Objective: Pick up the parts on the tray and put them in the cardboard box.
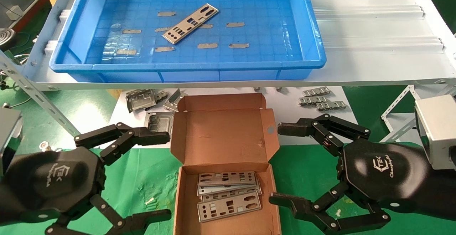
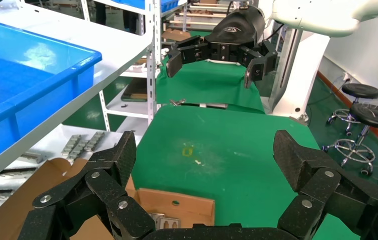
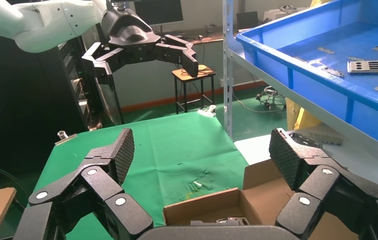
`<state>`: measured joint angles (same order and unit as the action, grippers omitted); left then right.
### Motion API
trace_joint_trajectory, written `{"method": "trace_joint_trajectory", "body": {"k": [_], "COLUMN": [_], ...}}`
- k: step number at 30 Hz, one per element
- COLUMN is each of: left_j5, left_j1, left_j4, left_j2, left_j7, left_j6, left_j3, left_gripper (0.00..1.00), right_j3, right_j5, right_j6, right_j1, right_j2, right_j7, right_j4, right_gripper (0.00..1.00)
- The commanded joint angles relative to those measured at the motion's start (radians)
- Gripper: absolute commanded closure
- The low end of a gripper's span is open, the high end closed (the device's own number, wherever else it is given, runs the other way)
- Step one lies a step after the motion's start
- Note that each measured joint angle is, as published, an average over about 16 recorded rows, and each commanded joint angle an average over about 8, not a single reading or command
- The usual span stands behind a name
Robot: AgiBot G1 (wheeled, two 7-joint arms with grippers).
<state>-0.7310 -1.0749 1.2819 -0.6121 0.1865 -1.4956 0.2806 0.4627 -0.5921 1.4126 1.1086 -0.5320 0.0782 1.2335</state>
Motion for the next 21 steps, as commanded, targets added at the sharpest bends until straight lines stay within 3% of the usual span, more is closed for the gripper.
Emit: {"method": "trace_joint_trajectory", "body": {"k": [1,21], "left_j5": [0.000,0.000], "left_j1": [0.000,0.000], "left_j4": [0.000,0.000], "left_j2": [0.000,0.000], "left_j7": [0.000,0.000], "left_j6": [0.000,0.000], "left_j3": [0.000,0.000], "left_gripper": [0.00,0.00], "right_j3": [0.000,0.000], "right_j5": [0.000,0.000], "right_j6": [0.000,0.000], "right_j1": [0.000,0.000], "right_j2": [0.000,0.000], "right_j7": [0.000,0.000], "right_j4": [0.000,0.000], "right_gripper": [0.00,0.00]}}
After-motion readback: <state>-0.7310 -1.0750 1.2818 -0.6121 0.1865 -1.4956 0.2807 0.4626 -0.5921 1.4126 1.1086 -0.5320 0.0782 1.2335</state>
